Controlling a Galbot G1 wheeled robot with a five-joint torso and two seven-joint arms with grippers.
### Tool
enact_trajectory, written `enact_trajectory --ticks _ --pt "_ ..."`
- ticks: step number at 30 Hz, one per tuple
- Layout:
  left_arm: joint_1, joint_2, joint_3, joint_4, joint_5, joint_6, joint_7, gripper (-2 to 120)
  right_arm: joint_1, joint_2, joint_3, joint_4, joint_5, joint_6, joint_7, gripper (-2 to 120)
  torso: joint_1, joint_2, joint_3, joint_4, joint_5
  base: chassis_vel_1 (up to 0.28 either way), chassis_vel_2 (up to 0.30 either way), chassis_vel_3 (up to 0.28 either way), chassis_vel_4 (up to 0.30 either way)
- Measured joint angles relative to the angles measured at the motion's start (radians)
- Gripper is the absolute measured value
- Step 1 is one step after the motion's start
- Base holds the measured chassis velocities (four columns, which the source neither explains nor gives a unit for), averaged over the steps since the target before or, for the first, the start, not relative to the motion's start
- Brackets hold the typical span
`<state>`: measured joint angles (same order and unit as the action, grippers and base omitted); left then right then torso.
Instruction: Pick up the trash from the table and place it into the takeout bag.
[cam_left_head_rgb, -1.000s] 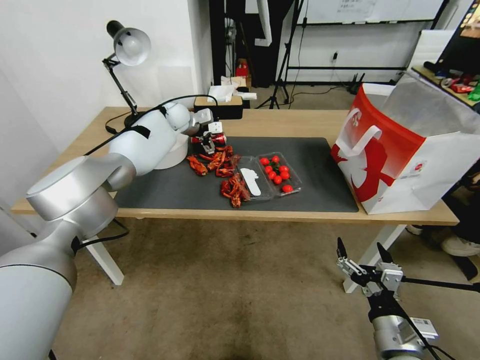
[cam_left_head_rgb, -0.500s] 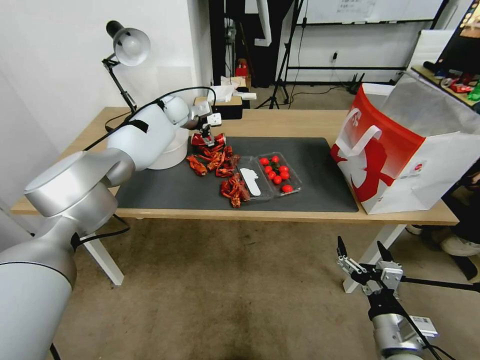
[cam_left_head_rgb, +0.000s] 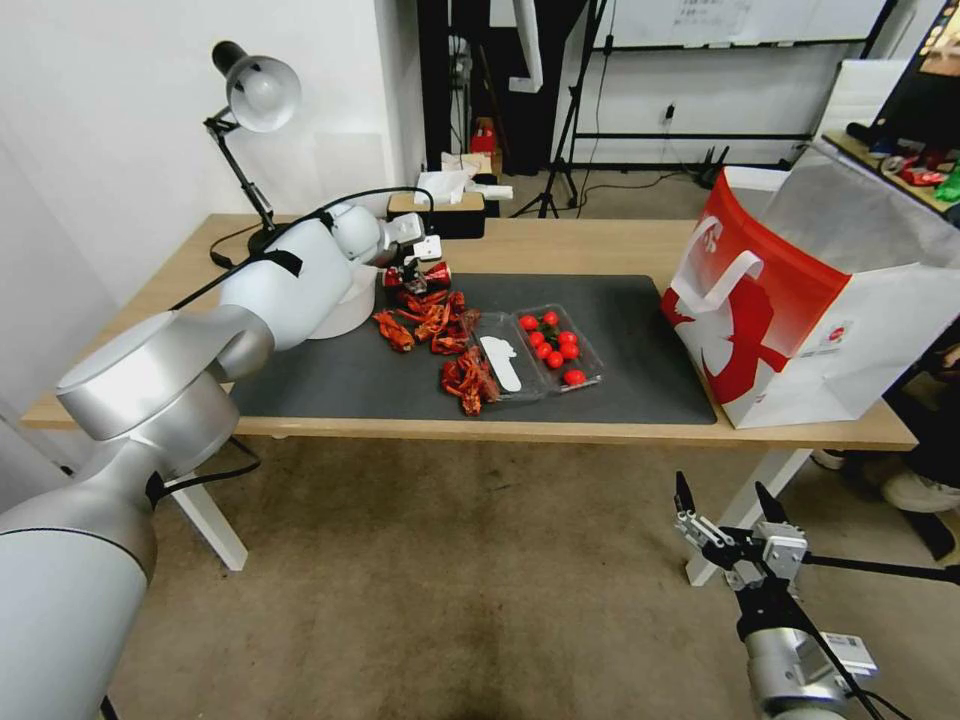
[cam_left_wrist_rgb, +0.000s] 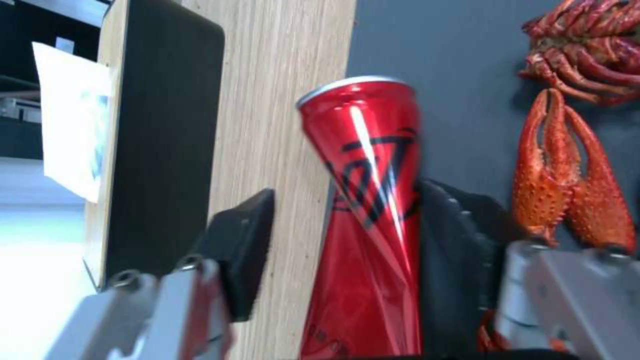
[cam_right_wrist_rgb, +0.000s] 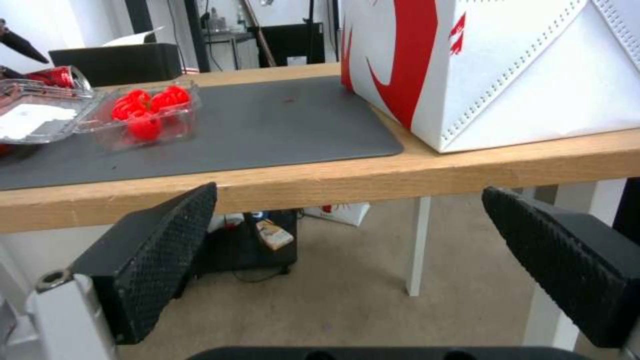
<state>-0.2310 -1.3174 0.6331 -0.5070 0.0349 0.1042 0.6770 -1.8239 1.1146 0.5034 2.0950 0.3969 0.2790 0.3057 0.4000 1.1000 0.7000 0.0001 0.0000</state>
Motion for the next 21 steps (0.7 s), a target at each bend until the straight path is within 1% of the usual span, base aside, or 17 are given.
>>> enact_trajectory --ticks 1,3,4,7,8,10,11,12,14,15,17,20,21 --pt "0.0 0.0 0.0 0.0 0.0 0.0 0.0 55 0.0 0.0 0.0 0.0 0.0 0.0 0.0 100 0.0 0.0 0.0 0.0 0.0 0.0 0.0 0.0 0.0" --pt "0.002 0.004 0.001 -0.006 0.0 0.001 0.0 45 0.0 0.0 0.0 0.002 0.0 0.0 0.002 100 0.0 0.0 0.0 -0.0001 0.0 0.0 0.0 0.0 0.0" --pt "0.002 0.004 0.001 -0.006 0.0 0.001 0.0 45 0.0 0.0 0.0 0.002 0.0 0.0 0.002 100 0.0 0.0 0.0 -0.0001 0.0 0.0 0.0 0.0 0.0" --pt "0.01 0.01 0.002 -0.014 0.001 0.002 0.0 29 -0.001 0.001 -0.001 0.005 0.0 0.0 0.003 100 0.0 0.0 0.0 0.0 0.0 0.0 0.0 0.0 0.0" --pt "0.01 0.01 0.002 -0.014 0.001 0.002 0.0 29 -0.001 0.001 -0.001 0.005 0.0 0.0 0.003 100 0.0 0.0 0.0 0.0 0.0 0.0 0.0 0.0 0.0" --pt "0.016 0.015 0.002 -0.021 0.001 0.006 0.001 19 -0.001 0.001 -0.001 0.005 0.0 0.0 0.003 100 0.0 0.0 0.0 -0.0001 0.0 0.0 0.0 0.0 0.0" --pt "0.016 0.015 0.002 -0.021 0.001 0.006 0.001 19 -0.001 0.001 -0.001 0.005 0.0 0.0 0.003 100 0.0 0.0 0.0 -0.0001 0.0 0.0 0.0 0.0 0.0" --pt "0.019 0.018 0.003 -0.024 0.002 0.007 0.001 13 -0.001 0.001 -0.001 0.005 0.0 0.0 0.004 100 0.0 0.0 0.0 0.0 0.0 0.0 0.0 0.0 0.0" --pt "0.021 0.02 0.003 -0.025 0.003 0.007 0.001 7 -0.001 0.001 -0.001 0.006 0.0 0.0 0.004 100 0.0 0.0 0.0 0.0 0.0 0.0 0.0 0.0 0.0" --pt "0.021 0.02 0.003 -0.025 0.003 0.007 0.001 7 -0.001 0.001 -0.001 0.006 0.0 0.0 0.004 100 0.0 0.0 0.0 0.0 0.0 0.0 0.0 0.0 0.0" --pt "0.022 0.023 0.003 -0.029 0.003 0.008 0.001 0 0.0 0.001 -0.001 0.005 0.0 0.0 0.004 100 0.0 0.0 0.0 -0.0001 0.0001 0.0 0.0 0.0 0.0" --pt "0.024 0.027 0.002 -0.037 0.003 0.009 0.0 0 0.0 0.001 -0.001 0.004 0.0 0.0 0.004 100 0.0 0.0 0.0 0.0 0.0002 0.0 0.0 0.0 0.0" --pt "0.028 0.033 -0.005 -0.052 0.001 0.015 0.001 0 0.001 0.001 -0.002 0.003 0.0 0.0 0.004 100 0.0 0.0 0.0 0.0 0.0 0.0 0.0 0.0 0.0"
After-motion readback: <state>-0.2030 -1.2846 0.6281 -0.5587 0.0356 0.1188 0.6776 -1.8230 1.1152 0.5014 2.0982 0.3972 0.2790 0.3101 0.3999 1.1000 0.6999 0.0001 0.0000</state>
